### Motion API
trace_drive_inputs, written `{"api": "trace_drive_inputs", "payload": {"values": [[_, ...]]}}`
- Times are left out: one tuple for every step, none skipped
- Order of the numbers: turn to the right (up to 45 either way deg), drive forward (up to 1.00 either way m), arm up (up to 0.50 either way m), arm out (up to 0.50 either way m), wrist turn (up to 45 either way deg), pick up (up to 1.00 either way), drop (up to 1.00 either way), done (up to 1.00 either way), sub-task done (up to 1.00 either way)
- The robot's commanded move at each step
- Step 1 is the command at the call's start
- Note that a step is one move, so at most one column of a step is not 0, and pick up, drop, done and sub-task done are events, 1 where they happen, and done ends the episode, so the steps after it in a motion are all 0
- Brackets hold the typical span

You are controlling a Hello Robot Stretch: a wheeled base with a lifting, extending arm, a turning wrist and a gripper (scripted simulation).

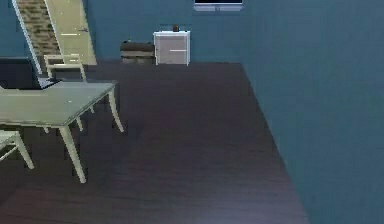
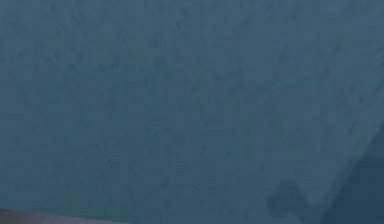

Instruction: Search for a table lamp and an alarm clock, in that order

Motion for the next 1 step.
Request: {"api": "trace_drive_inputs", "payload": {"values": [[0.0,1.0,0.0,0.0,0.0,0.0,0.0,0.0,0.0]]}}
